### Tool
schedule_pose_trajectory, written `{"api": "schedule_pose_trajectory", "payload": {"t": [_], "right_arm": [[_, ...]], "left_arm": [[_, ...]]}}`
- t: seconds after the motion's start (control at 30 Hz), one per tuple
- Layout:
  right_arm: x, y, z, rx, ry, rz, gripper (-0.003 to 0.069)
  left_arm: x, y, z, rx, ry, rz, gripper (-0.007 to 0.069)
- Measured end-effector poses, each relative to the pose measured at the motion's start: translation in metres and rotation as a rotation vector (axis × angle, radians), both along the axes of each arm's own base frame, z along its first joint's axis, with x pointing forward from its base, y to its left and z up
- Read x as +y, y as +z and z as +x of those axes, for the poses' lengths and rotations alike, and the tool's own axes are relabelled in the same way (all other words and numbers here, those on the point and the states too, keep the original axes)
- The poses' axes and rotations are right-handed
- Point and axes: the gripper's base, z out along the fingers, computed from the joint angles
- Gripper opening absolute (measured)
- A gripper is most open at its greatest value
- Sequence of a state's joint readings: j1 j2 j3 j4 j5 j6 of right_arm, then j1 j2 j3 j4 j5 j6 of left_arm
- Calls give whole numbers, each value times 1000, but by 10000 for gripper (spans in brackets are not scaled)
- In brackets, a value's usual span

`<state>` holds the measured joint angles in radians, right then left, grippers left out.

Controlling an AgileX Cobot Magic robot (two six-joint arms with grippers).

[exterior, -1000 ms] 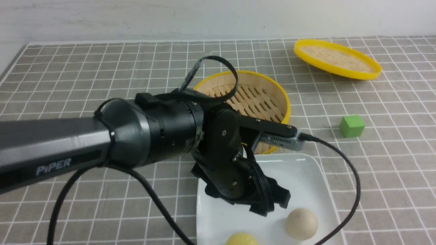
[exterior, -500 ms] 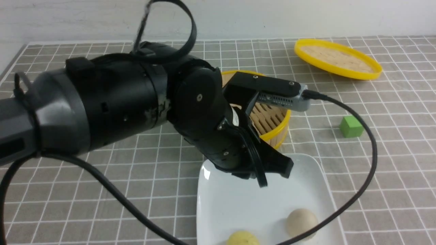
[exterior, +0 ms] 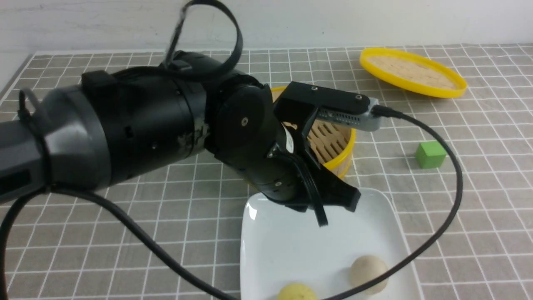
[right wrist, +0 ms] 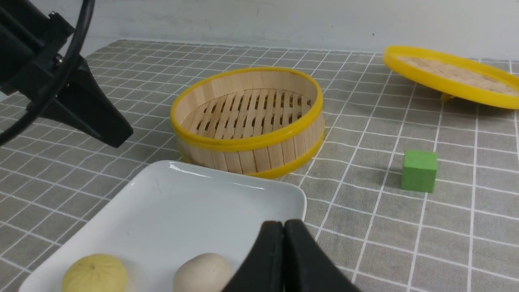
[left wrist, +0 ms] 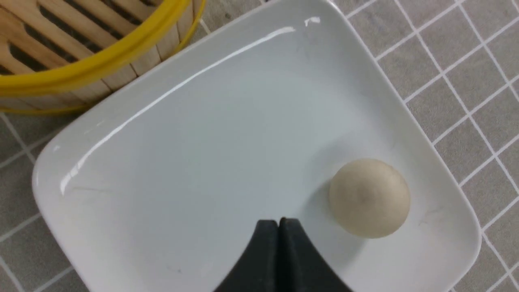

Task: Put the steamed buns into the plate on the grey tablecloth.

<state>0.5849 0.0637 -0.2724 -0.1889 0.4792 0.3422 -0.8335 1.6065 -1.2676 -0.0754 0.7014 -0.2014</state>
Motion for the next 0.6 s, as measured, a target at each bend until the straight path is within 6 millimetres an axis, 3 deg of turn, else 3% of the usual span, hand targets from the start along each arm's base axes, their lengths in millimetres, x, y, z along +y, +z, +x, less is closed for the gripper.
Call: {"api": "schedule_pose_trajectory", "payload": {"t": [0.2,0.3,0.4,0.43,0.53,0.6], "right_arm": [[1,-6,1,20,3,0,21],[0,-13,-2,20,4,19,25],[-2,-29,-1,45,-54,24,26],[-2,-32,0,50,-60,21,26],[-5,-52,4,100,-188,4,29],[-8,-63,6,134,-268,7,29]], "left_arm": [[2,2,-2,8,-2,11,2],[9,16,-7,0,-10,27,2],[22,54,-15,-60,-18,33,2],[23,55,-15,-64,-18,39,2],[44,101,-27,-151,-10,34,2],[57,119,-35,-188,10,34,2]]}}
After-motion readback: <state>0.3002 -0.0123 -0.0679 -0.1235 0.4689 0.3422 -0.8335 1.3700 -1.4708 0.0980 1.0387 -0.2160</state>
